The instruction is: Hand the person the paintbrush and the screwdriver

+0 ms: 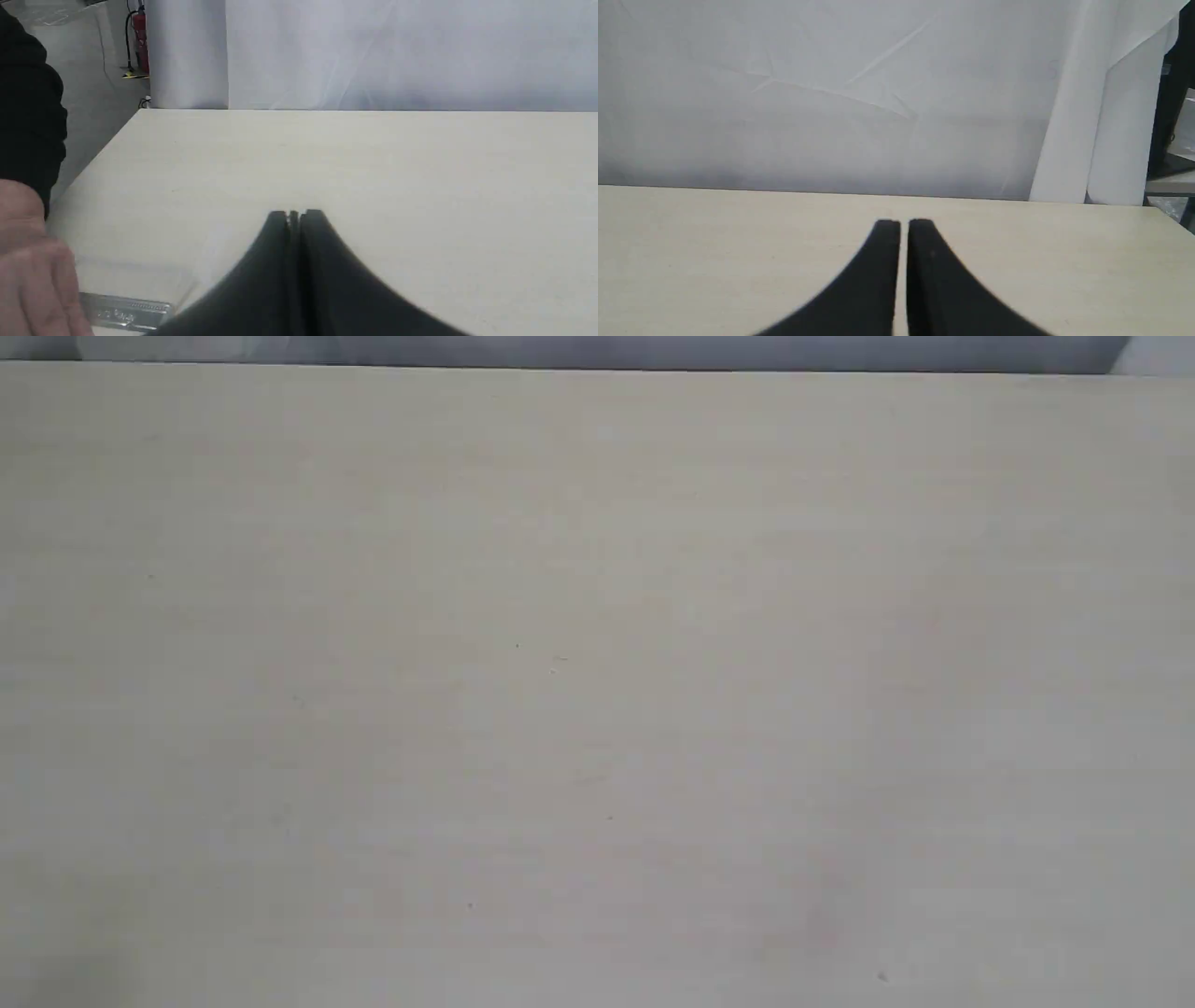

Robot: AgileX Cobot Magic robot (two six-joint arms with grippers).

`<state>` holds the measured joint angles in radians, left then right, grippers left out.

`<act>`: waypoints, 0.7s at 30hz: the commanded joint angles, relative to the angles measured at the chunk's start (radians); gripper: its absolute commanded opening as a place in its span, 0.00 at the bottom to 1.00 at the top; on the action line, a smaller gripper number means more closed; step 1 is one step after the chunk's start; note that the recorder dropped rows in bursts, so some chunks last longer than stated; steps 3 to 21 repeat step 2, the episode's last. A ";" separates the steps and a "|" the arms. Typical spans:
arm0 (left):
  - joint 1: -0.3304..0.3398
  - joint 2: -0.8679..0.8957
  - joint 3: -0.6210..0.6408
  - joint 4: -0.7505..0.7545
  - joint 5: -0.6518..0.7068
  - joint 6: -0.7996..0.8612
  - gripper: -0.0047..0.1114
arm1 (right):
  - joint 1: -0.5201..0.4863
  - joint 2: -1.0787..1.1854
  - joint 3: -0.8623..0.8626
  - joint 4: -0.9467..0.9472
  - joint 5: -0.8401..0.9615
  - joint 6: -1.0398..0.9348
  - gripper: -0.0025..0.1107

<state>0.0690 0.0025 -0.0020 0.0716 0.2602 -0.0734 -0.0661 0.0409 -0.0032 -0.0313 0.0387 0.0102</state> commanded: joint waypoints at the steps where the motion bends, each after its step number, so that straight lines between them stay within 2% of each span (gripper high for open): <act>1: -0.006 -0.002 0.002 -0.004 -0.010 -0.002 0.04 | -0.001 -0.005 0.003 -0.007 -0.004 0.005 0.06; 21: -0.006 -0.002 0.002 -0.004 -0.010 -0.002 0.04 | -0.001 -0.005 0.003 -0.007 -0.004 0.005 0.06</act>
